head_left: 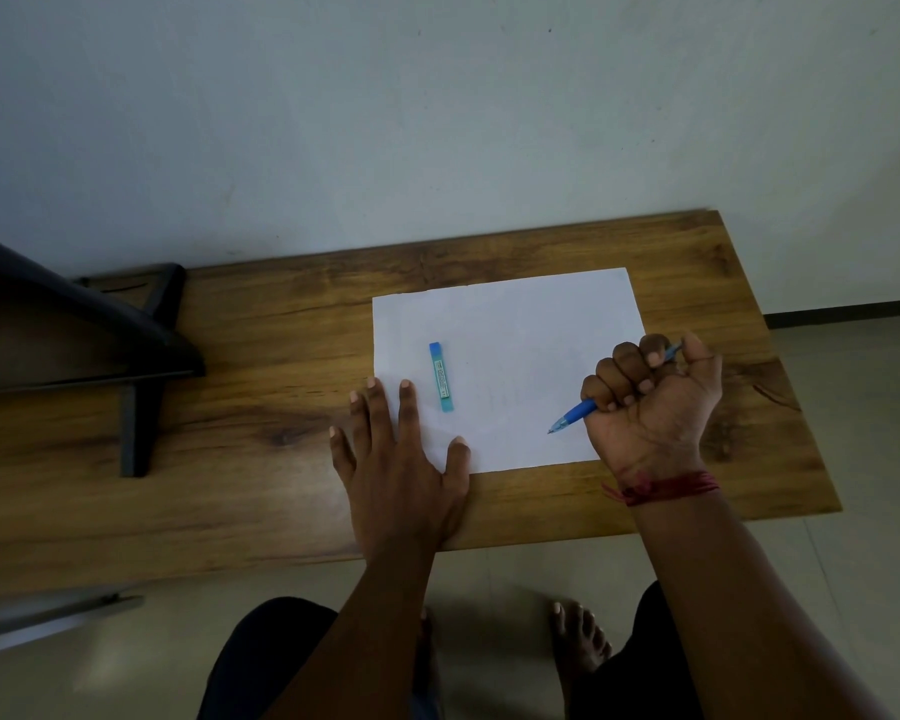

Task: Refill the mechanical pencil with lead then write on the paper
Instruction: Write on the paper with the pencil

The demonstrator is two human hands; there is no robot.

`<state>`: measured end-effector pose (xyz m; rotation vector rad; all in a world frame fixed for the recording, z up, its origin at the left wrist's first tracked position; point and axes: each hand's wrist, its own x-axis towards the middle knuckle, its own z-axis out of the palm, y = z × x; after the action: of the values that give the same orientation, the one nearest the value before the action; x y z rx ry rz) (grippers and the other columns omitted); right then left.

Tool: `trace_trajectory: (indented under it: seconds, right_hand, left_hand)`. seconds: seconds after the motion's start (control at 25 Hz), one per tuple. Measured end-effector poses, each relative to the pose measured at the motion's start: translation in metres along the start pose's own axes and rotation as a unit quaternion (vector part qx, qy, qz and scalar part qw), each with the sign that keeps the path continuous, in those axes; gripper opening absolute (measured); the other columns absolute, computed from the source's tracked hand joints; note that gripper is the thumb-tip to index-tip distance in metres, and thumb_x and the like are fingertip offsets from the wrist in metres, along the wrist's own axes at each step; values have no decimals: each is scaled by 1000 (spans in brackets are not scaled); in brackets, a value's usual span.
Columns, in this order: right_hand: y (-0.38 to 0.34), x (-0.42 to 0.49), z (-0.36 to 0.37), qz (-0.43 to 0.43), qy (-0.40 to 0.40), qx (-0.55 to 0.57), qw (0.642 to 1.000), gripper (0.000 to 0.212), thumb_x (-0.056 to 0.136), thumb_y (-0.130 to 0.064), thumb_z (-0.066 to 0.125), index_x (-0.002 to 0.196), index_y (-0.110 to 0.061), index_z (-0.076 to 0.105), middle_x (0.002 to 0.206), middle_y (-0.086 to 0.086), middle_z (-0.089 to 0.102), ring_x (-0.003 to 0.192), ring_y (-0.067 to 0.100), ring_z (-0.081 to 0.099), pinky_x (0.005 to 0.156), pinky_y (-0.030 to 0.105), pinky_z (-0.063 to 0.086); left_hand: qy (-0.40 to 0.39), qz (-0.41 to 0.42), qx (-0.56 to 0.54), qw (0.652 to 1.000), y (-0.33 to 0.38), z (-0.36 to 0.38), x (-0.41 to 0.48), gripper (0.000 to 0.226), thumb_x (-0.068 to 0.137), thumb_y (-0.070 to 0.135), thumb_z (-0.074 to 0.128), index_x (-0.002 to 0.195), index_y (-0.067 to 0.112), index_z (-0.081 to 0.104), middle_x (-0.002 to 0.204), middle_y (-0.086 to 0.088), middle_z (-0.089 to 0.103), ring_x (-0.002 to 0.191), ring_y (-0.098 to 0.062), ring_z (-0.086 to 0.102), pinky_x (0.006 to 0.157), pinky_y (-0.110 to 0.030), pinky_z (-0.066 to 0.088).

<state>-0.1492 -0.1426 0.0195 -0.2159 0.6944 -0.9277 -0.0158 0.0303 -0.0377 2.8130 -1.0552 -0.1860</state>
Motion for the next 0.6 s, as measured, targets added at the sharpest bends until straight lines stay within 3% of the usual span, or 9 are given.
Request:
trace_trajectory:
  seconds: [0.6]
  right_hand:
    - [-2,-1,1,-7,8,-13,1000,36,88,-36,37,58,-17,40,44,-5,28,40,8,20,43,20,19]
  left_hand:
    - [-1,-3,0,1000,0,-4,-2,83,83,70,25,152,26,15,162,-9,10,149,-31,6,119,-53,6]
